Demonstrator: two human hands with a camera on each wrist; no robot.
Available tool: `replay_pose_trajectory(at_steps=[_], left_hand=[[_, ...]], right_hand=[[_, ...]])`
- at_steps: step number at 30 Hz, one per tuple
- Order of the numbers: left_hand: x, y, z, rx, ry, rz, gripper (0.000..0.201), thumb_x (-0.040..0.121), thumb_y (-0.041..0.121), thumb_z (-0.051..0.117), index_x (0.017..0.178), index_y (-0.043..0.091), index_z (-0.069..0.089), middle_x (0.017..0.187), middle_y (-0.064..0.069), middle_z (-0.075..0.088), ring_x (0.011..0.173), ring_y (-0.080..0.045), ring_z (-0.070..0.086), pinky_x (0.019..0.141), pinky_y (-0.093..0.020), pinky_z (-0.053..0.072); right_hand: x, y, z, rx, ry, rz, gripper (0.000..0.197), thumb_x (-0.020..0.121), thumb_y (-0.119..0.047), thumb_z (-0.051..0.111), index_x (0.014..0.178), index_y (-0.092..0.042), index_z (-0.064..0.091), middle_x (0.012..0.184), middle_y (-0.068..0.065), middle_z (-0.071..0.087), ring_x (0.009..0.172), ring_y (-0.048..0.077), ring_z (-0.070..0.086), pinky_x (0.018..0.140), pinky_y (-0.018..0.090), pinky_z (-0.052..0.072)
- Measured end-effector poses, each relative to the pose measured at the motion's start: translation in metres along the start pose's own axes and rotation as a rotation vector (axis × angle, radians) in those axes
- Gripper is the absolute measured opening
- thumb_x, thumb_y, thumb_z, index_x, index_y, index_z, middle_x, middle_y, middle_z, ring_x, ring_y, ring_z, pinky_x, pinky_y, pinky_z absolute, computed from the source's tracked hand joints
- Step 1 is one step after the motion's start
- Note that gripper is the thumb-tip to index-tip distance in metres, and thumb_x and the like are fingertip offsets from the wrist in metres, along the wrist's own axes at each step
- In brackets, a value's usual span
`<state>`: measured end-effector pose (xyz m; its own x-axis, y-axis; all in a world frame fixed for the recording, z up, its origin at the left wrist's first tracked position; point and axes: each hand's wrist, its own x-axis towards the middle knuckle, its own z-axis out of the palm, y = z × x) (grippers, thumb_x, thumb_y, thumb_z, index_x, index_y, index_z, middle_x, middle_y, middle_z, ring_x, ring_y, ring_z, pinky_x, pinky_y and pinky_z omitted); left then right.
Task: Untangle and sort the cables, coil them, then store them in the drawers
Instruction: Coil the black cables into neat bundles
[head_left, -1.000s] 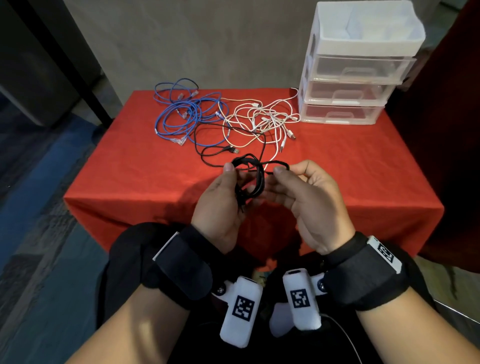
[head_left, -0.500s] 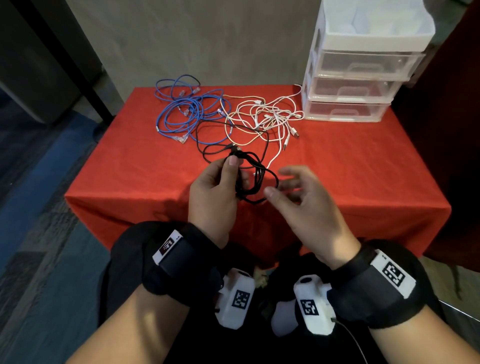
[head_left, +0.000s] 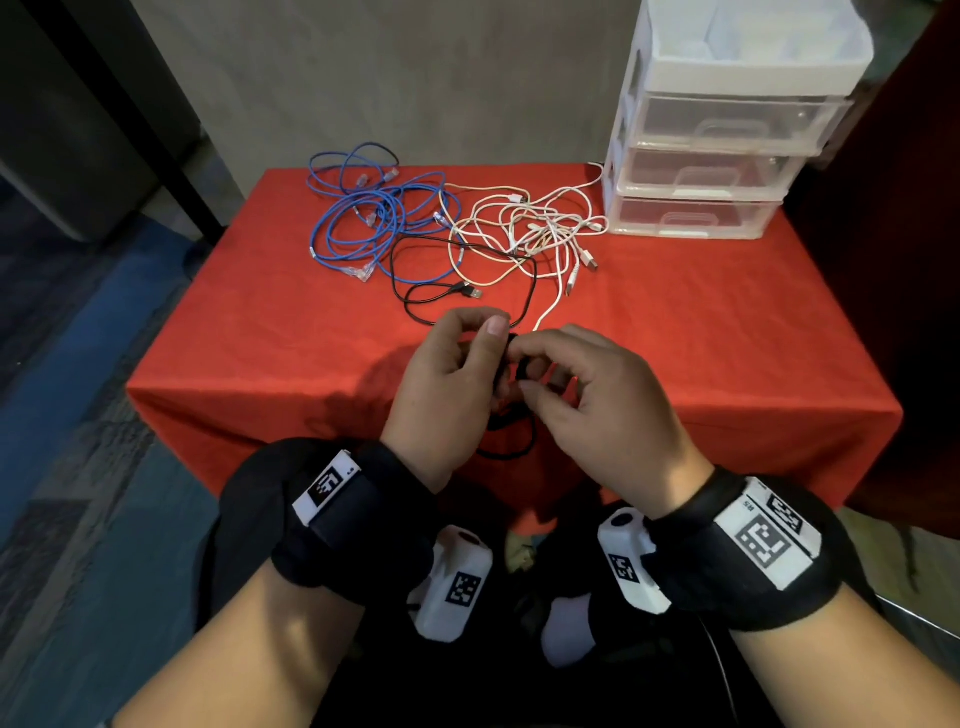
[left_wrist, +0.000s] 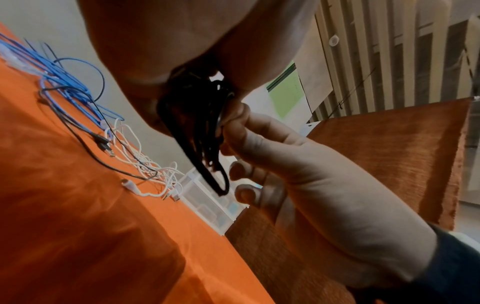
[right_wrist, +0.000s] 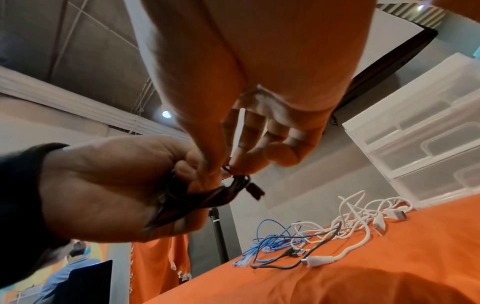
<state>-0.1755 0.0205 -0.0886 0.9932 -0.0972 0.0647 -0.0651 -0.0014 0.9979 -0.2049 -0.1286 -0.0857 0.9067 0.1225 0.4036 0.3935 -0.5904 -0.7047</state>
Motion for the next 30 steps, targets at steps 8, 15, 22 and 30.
replay_pose_trajectory(at_steps=[8,15,22,30], left_hand=[[0.020,0.004,-0.007,0.347,-0.172,0.079,0.023,0.105,0.030,0.045,0.096,0.014,0.059,0.052,0.009,0.049,0.041,-0.006,0.043,0.046,-0.024,0.035],[0.007,0.007,-0.007,0.193,-0.384,-0.073,0.040,0.106,0.039,0.043,0.106,0.001,0.056,0.057,0.006,0.042,0.047,-0.012,0.035,0.052,-0.033,0.034],[-0.007,0.015,-0.005,-0.001,-0.416,-0.048,0.023,0.107,0.023,0.045,0.113,0.001,0.049,0.058,0.006,0.035,0.050,-0.011,0.028,0.051,-0.030,0.033],[-0.013,0.012,0.004,-0.033,-0.287,0.017,0.021,0.108,0.021,0.040,0.104,0.003,0.048,0.059,0.002,0.032,0.048,-0.010,0.027,0.050,-0.032,0.028]], right_hand=[[0.011,0.002,-0.016,0.415,0.061,0.191,0.013,0.092,-0.003,0.067,0.086,-0.011,0.058,0.077,0.020,0.060,0.069,0.017,0.053,0.068,0.032,0.045],[0.013,0.014,-0.036,0.443,0.209,0.325,0.013,0.096,-0.009,0.066,0.085,-0.015,0.060,0.075,0.021,0.060,0.066,0.022,0.052,0.057,0.031,0.047],[0.002,0.013,-0.020,0.564,0.227,0.435,0.008,0.094,-0.008,0.070,0.089,-0.007,0.064,0.069,0.013,0.057,0.062,0.021,0.056,0.056,0.029,0.047],[-0.004,-0.005,-0.017,0.898,0.071,0.652,0.012,0.098,-0.025,0.064,0.090,-0.017,0.063,0.082,0.013,0.063,0.066,0.020,0.060,0.057,0.029,0.050]])
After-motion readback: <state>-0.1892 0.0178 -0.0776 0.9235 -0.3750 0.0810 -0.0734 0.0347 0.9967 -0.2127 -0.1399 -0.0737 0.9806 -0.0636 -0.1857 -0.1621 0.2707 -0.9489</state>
